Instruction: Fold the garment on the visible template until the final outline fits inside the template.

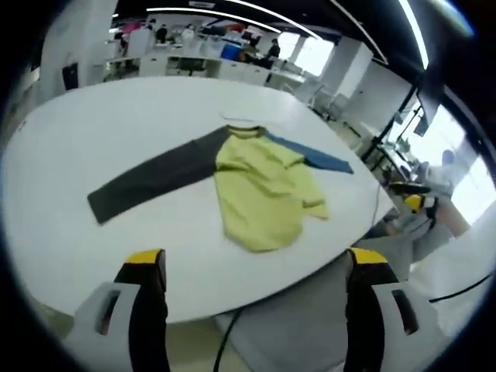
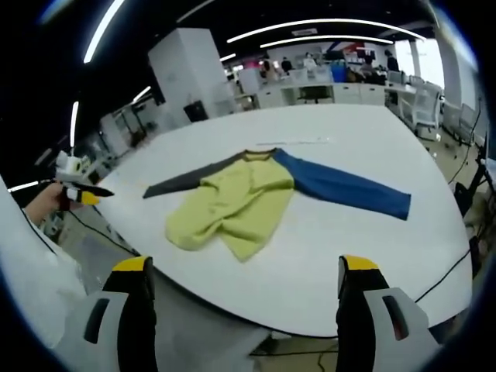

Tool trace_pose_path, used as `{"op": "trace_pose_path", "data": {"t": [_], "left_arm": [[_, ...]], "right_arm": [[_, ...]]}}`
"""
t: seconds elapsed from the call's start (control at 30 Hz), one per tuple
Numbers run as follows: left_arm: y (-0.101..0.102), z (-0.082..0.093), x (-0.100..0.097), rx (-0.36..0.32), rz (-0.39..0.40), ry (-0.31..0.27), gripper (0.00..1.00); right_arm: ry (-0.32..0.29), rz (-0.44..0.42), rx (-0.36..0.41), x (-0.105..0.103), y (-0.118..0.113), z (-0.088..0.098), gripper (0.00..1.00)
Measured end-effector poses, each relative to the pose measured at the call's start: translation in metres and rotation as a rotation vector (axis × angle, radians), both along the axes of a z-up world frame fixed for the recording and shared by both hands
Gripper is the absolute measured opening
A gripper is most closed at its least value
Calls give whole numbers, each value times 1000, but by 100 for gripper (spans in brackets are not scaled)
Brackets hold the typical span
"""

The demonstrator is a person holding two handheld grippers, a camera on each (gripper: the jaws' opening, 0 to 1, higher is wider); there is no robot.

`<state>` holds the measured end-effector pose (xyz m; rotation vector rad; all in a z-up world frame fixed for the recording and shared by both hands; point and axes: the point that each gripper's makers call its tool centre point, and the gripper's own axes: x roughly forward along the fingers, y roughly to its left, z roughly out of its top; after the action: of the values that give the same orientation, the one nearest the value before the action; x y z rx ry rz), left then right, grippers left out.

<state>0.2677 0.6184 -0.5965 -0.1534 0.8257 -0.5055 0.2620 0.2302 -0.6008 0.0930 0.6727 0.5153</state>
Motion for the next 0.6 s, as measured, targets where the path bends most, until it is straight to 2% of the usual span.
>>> {"op": "trace_pose_path", "data": {"t": [0.17, 0.3, 0.6], "left_arm": [[-7, 6, -8, -20, -9, -12, 99], [-10, 5, -15, 7, -57, -15, 99], [-4, 3, -23, -6, -34, -16, 99]], "right_arm": [[3, 2, -2, -2, -3, 0, 98], [9, 5, -3, -6, -6, -1, 98], [10, 23, -2, -8, -7, 0, 99]]}}
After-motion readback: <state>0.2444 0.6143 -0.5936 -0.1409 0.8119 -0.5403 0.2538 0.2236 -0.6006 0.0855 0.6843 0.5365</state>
